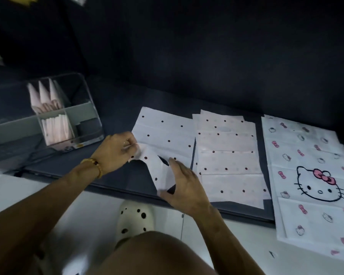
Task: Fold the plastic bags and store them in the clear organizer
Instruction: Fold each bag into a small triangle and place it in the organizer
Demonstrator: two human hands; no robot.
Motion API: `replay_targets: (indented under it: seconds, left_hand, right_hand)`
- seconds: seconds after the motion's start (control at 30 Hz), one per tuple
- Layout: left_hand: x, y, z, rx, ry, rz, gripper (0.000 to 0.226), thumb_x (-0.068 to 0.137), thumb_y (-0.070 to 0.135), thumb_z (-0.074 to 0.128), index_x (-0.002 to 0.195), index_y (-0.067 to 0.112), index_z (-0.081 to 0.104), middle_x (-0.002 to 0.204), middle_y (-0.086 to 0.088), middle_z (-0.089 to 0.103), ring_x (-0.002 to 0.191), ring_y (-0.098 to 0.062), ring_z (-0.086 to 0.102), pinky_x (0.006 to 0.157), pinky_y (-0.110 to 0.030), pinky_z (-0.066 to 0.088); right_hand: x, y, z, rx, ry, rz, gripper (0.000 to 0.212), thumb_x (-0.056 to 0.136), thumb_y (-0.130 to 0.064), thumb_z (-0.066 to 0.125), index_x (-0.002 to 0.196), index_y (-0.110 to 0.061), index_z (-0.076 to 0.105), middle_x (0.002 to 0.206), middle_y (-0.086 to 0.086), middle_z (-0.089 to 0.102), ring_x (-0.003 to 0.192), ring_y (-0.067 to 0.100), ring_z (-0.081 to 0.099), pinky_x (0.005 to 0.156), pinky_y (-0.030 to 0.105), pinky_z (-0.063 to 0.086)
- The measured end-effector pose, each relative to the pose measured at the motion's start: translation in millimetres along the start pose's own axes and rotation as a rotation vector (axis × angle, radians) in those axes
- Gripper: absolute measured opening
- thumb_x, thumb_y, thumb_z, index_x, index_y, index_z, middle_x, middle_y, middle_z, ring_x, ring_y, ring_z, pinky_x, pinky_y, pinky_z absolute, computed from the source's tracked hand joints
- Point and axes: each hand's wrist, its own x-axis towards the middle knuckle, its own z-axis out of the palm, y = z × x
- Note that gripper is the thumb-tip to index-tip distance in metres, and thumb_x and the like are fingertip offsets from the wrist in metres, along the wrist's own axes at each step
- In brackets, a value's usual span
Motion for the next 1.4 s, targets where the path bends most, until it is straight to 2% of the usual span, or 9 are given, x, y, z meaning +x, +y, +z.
replay_targets:
  seconds: [0.13,0.27,0.47,0.6,0.73,0.83,0.93,1.17,1.4]
  left_hand:
    - [-3,-14,-12,-0.255,0.024,-0.087,0.017,0.085,0.011,0.068,0.074,0.023,0.066,0.077,0.012,0.067,0.068,0.011,0.059,0.062,-0.001,0.039]
    - [-5,-30,-4,-0.497,-0.004,-0.294,0.009,0.086,0.012,0.068,0.082,0.020,0.070,0.084,0.003,0.069,0.076,-0.006,0.062,0.062,-0.011,0.048]
    - [-17,-43,0,-0.858,-0.009,-0.490,0.045,0.083,0.061,0.055,0.095,0.021,0.071,0.087,0.003,0.074,0.082,-0.013,0.071,0.066,-0.024,0.055]
    - [-20,-55,6,-0.462,0.053,-0.426,0.022,0.083,0.027,0.072,0.100,0.014,0.067,0.076,0.003,0.065,0.076,-0.010,0.061,0.074,-0.017,0.044]
    - [-14,-54,15,-0.429,0.210,-0.512,0.012,0.082,0.018,0.073,0.091,0.012,0.067,0.080,0.002,0.065,0.073,-0.005,0.058,0.070,-0.010,0.041]
    - [-14,-56,16,-0.446,0.260,-0.548,0.006,0.081,0.016,0.073,0.085,0.013,0.068,0.081,0.000,0.067,0.074,-0.009,0.060,0.080,-0.019,0.046]
    - [-17,-56,13,-0.323,0.291,-0.567,0.003,0.081,0.015,0.071,0.079,0.014,0.068,0.080,-0.002,0.069,0.077,-0.014,0.062,0.086,-0.021,0.045]
    - [-27,-52,3,-0.003,0.288,-0.530,0.007,0.082,0.020,0.068,0.085,0.016,0.073,0.086,-0.003,0.073,0.085,-0.023,0.066,0.089,-0.033,0.052]
    - [-32,-50,-3,0.064,0.188,-0.545,0.009,0.078,0.020,0.069,0.087,0.020,0.070,0.089,-0.003,0.071,0.082,-0.022,0.065,0.083,-0.036,0.055]
  right_hand:
    - [8,-9,7,0.025,0.196,0.045,0.053,0.093,-0.022,0.059,0.142,-0.020,0.038,0.137,0.004,0.053,0.125,0.021,0.050,0.107,0.032,0.038]
    - [23,-12,-1,0.073,0.271,0.176,0.016,0.096,-0.018,0.052,0.107,-0.014,0.063,0.097,0.009,0.067,0.089,0.027,0.062,0.078,0.036,0.051]
    - [50,-11,-13,0.199,0.120,0.386,0.016,0.097,-0.026,0.050,0.097,-0.017,0.063,0.098,0.003,0.068,0.088,0.023,0.062,0.079,0.031,0.051]
    - [59,-12,-19,0.373,0.154,0.450,0.034,0.099,-0.044,0.040,0.101,-0.017,0.059,0.106,0.005,0.064,0.091,0.020,0.056,0.078,0.029,0.040]
    - [51,-13,-24,0.734,0.238,0.455,0.052,0.086,-0.070,0.043,0.091,-0.023,0.064,0.090,-0.009,0.066,0.086,0.008,0.060,0.075,0.025,0.046]
    - [49,-7,-24,0.649,0.213,0.424,0.027,0.082,-0.051,0.066,0.086,-0.025,0.064,0.075,-0.013,0.069,0.072,0.003,0.064,0.061,0.013,0.048]
    - [57,-2,-18,0.469,0.244,0.502,0.015,0.089,-0.024,0.064,0.074,-0.023,0.063,0.072,-0.004,0.067,0.069,0.017,0.064,0.064,0.025,0.051]
    - [70,-11,-11,0.218,0.210,0.467,0.018,0.093,-0.029,0.056,0.084,-0.020,0.069,0.078,0.000,0.071,0.074,0.017,0.065,0.069,0.027,0.053]
    - [67,-17,-11,0.228,0.229,0.541,0.026,0.083,-0.027,0.062,0.058,-0.030,0.058,0.062,-0.011,0.066,0.065,0.010,0.062,0.057,0.020,0.043]
